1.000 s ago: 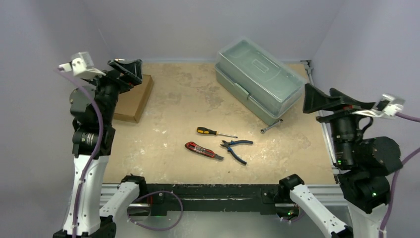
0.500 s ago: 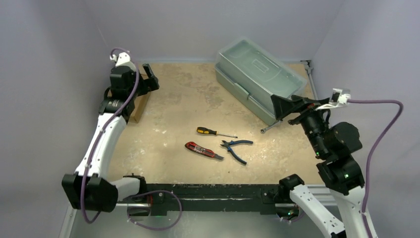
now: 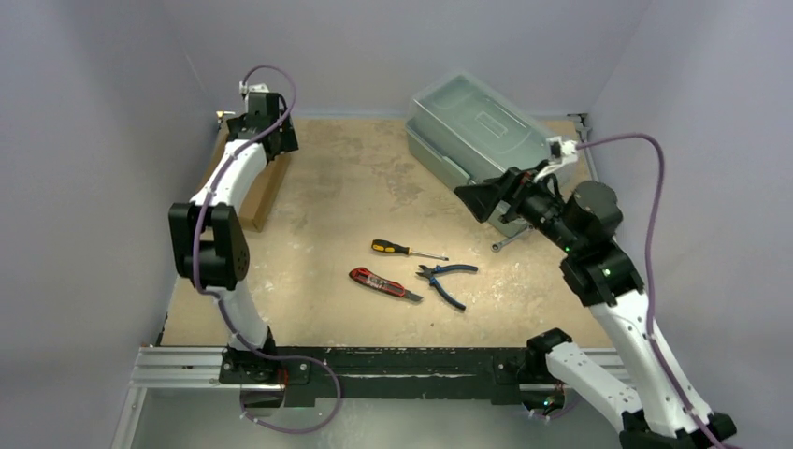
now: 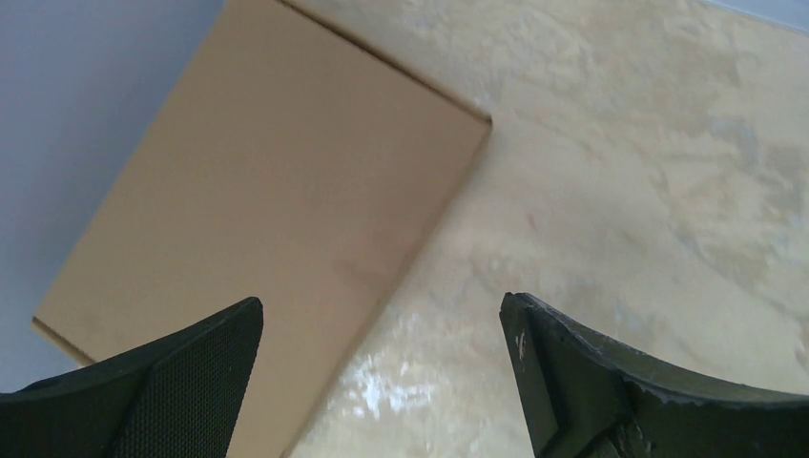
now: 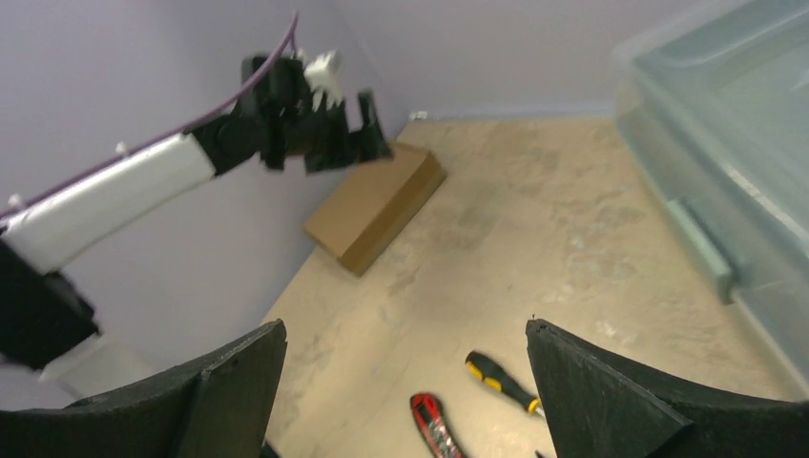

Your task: Unpack the express box

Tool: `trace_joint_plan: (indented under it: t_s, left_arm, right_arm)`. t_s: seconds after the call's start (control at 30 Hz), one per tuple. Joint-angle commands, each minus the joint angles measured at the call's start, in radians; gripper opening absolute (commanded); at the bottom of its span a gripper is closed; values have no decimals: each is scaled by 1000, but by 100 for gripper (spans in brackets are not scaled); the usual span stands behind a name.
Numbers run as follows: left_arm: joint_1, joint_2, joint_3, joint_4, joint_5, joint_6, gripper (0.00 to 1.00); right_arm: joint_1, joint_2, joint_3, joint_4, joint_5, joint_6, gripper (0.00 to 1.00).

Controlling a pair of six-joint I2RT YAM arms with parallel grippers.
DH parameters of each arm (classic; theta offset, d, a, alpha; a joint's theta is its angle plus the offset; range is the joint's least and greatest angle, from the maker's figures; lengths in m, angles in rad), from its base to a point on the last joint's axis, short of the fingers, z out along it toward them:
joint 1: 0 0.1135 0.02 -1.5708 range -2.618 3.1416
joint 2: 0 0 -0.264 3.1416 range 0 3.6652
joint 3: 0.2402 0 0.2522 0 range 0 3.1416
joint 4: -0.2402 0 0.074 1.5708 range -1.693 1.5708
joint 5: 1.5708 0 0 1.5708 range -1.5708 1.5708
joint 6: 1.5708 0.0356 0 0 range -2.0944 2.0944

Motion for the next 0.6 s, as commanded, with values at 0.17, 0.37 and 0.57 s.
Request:
trace_joint_plan:
  t_s: [0.17,0.37,0.57]
  left_arm:
    - [83,354,458,-156,-209,54,98]
    - [104,463,575,-21,-413,75,91]
    - [107,521,509,252,-597,245,73]
  right_arm:
    - [48,151,17,78,-211,33,99]
    - [57,149,42,-8,-173,23,99]
    - [60,123,28,-41,-144,45,99]
